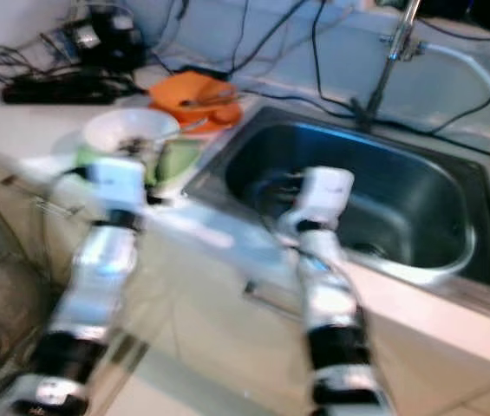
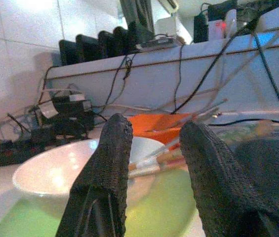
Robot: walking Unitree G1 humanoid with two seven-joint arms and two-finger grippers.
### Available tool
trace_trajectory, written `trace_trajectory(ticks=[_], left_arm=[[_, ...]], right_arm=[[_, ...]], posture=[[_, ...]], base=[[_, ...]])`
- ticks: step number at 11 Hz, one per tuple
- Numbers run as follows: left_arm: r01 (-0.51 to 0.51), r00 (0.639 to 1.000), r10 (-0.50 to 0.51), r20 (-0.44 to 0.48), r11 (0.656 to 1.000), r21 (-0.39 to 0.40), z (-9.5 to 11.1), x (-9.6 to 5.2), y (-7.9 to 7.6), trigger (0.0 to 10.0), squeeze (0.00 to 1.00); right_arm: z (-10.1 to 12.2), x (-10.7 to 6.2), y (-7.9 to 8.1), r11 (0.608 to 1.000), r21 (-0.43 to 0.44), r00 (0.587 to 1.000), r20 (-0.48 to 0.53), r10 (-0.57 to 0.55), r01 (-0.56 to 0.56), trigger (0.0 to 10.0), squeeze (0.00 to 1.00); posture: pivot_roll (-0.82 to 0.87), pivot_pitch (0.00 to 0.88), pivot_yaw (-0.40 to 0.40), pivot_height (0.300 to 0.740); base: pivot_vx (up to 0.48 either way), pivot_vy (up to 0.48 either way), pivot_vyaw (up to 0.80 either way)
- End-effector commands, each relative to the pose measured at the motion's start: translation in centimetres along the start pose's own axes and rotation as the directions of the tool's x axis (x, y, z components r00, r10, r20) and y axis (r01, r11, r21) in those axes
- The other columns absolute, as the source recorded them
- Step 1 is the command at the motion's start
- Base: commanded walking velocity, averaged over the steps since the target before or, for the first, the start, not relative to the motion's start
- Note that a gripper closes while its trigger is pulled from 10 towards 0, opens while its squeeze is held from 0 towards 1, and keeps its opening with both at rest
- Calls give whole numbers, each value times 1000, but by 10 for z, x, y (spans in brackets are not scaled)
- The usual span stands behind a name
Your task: Kitchen organization
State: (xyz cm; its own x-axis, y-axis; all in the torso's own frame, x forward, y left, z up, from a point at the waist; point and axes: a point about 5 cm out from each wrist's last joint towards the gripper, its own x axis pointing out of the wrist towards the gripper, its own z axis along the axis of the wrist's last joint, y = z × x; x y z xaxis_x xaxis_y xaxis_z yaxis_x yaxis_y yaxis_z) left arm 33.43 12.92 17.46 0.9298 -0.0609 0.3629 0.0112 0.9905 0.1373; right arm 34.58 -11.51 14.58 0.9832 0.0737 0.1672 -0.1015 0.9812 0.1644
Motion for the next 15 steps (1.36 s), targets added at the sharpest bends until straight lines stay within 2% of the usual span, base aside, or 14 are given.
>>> trace_trajectory(ticks=[1, 6, 9, 10, 11, 12, 13, 14, 15], left_arm=[[48, 998, -47, 28, 999, -20, 7, 1, -15, 10000, 0], [72, 996, -71, 55, 997, -11, 13, 1, -17, 10000, 0], [121, 987, -118, 105, 992, -23, 22, -1, -24, 10000, 0], [170, 977, -170, 129, 985, 7, 32, 1, -27, 10000, 0], [227, 959, -238, 152, 970, 83, 41, 2, -32, 10000, 0], [306, 923, -347, 166, 923, 233, 50, -1, -38, 10000, 0], [347, 901, -410, 144, 879, 327, 52, -5, -39, 10000, 0], [394, 881, -464, 88, 825, 405, 49, -12, -37, 10000, 0], [404, 878, -474, 65, 807, 432, 46, -12, -35, 10000, 0]], right_arm=[[4, 1, -14, 999, -17, 999, 14, -37, 37, 10000, 0], [4, 1, -12, 999, 0, 999, 20, -33, 33, 10000, 0], [5, 2, -13, 999, 5, 999, 28, -42, 42, 10000, 0], [5, 2, -14, 999, 7, 998, 30, -47, 47, 10000, 0], [5, 1, -15, 999, 7, 998, 29, -49, 48, 10000, 0], [4, 1, -15, 999, 9, 998, 27, -50, 49, 10000, 0], [2, 1, -13, 999, 10, 999, 22, -46, 46, 10000, 0], [1, 2, -11, 999, 13, 999, 17, -40, 40, 10000, 0], [1, 2, -11, 999, 13, 999, 16, -39, 39, 10000, 0]], posture=[[204, 0, -45, 740], [206, 0, -46, 740], [208, 0, -48, 740], [206, 0, -46, 740], [209, 0, -46, 740], [214, 0, -45, 740], [219, 0, -43, 740], [226, 0, -46, 740], [226, 0, -46, 740]], base=[[296, 0, 0], [293, 0, 0], [0, 0, 0], [0, 0, 0], [0, 0, 0], [0, 0, 0], [0, 0, 0], [0, 0, 0], [0, 0, 0]])
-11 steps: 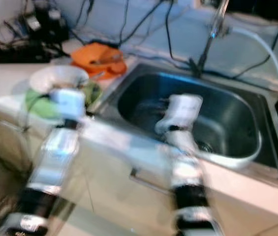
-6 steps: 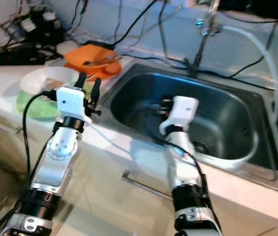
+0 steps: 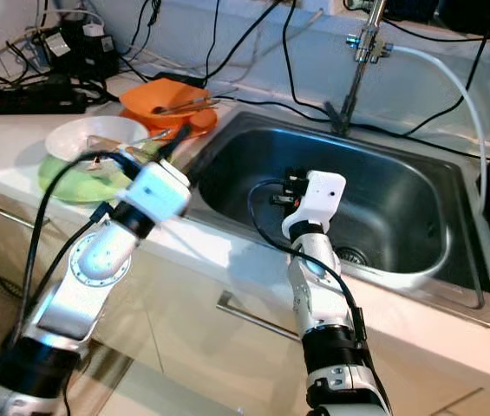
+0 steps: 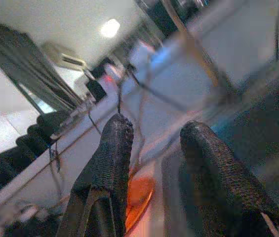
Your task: Kitchen organization
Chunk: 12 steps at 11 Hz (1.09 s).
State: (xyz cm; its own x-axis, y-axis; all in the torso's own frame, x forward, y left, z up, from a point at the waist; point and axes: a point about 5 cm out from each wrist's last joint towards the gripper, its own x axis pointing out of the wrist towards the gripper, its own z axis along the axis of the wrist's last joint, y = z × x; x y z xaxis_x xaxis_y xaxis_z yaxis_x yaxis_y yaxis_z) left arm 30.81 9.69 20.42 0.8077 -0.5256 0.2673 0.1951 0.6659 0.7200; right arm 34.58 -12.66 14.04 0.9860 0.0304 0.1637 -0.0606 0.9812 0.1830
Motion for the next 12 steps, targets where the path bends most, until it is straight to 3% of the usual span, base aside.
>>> trace_trajectory(ticks=[1, 4, 8, 12], left_arm=[[35, 999, -34, -29, 998, 59, -2, -2, -1, 10000, 0], [78, 982, -25, -189, 957, 281, -15, -7, 15, 10000, 0], [65, 974, 8, -228, 948, 312, -13, -8, 21, 10000, 0], [79, 958, 15, -287, 946, 314, -26, 1, 20, 10000, 0]], right_arm=[[4, 4, 2, 1000, 0, 1000, 10, 10, -10, 10000, 0], [3, 4, 1, 1000, 2, 1000, 5, 8, -8, 10000, 0], [2, 3, -1, 1000, 0, 1000, 2, 4, -4, 10000, 0], [1, 3, 0, 1000, 0, 1000, 1, 4, -4, 10000, 0]], posture=[[229, 0, -49, 740], [225, 0, -50, 740], [226, 5, -53, 740], [212, 0, -48, 740]], base=[[0, 0, 0], [0, 0, 0], [0, 0, 0], [0, 0, 0]])
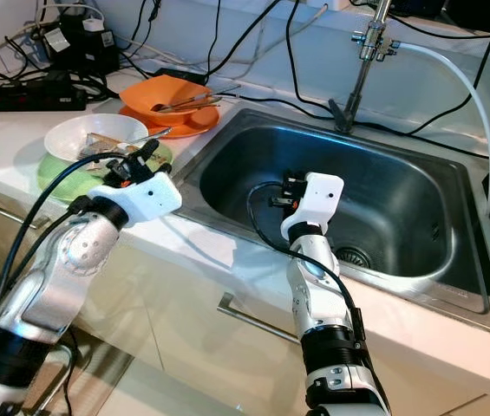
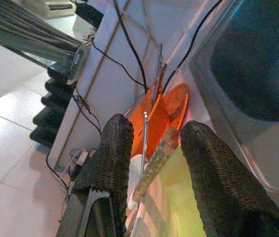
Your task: Kitchen organization
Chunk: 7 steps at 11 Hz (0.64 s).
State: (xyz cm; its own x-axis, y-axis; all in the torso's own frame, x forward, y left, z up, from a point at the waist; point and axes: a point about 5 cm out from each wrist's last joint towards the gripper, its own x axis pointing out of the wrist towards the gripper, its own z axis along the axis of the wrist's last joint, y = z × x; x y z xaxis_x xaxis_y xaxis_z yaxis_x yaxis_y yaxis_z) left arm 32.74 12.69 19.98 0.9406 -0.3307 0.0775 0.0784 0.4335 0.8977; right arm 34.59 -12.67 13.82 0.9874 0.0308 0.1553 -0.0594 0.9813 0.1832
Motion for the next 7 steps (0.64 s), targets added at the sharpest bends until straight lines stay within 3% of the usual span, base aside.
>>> trace_trajectory(ticks=[1, 7], left_arm=[[-2, 1000, 2, 5, 1000, 16, 3, 4, 0, 10000, 0], [-10, 999, 13, -53, 999, 50, -3, 22, 0, 10000, 0]], right_arm=[[3, 3, 0, 1000, -1, 1000, 10, 4, -4, 10000, 0], [3, 2, 1, 1000, -1, 1000, 10, 4, -4, 10000, 0]], posture=[[211, 0, -47, 740], [200, 0, -42, 740]], base=[[0, 0, 0], [0, 0, 0]])
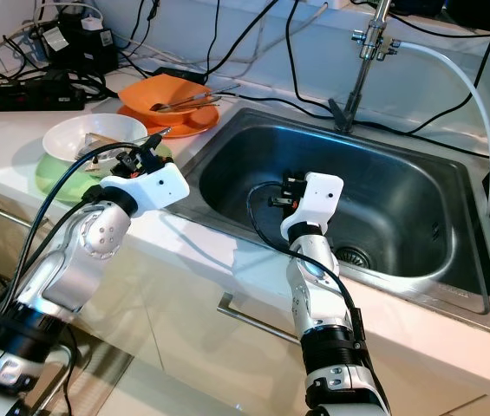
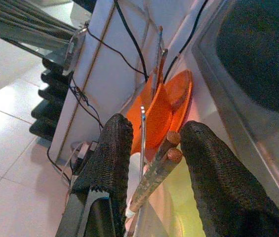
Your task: Kitchen organization
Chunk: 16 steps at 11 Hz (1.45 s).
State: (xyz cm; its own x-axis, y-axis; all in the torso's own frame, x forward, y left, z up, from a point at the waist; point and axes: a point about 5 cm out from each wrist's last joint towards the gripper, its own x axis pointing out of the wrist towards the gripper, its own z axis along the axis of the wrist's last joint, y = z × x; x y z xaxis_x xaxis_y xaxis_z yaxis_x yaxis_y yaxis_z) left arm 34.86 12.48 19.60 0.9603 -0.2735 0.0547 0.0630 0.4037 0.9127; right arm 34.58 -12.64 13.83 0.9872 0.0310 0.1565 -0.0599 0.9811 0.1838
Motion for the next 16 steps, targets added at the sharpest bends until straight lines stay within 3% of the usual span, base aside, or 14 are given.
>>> trace_trajectory(ticks=[1, 2, 3, 11, 13, 16], left_arm=[[-14, 1000, 14, 7, 1000, 11, 4, 3, 3, 10000, 0], [-27, 1000, 27, -6, 999, 19, 3, 4, 5, 4510, 0], [-30, 999, 30, -17, 999, 23, 1, 4, 6, 0, 0], [-63, 997, 65, -40, 997, 54, -2, 6, 12, 0, 0], [-95, 994, 99, -36, 990, 103, -1, 6, 21, 0, 0], [-198, 980, 197, 29, 954, 227, 16, 5, 47, 0, 0]], right_arm=[[3, 2, 0, 1000, -3, 1000, 9, 2, -2, 10000, 0], [3, 2, -1, 1000, -4, 1000, 8, 0, 0, 10000, 0], [3, 2, -1, 1000, -4, 1000, 8, 1, -1, 10000, 0], [1, 2, 0, 1000, -2, 1000, 0, 1, -1, 10000, 0], [1, 3, 0, 1000, 0, 1000, 1, 1, -1, 10000, 0], [1, 2, 0, 1000, 6, 1000, -1, 1, -1, 10000, 0]], posture=[[200, 0, -43, 740], [202, 0, -44, 740], [203, 0, -45, 740], [207, 0, -48, 740], [209, 0, -49, 740], [209, 0, -48, 740]], base=[[0, 0, 0], [0, 0, 0], [0, 0, 0], [0, 0, 0], [0, 0, 0], [0, 0, 0]])
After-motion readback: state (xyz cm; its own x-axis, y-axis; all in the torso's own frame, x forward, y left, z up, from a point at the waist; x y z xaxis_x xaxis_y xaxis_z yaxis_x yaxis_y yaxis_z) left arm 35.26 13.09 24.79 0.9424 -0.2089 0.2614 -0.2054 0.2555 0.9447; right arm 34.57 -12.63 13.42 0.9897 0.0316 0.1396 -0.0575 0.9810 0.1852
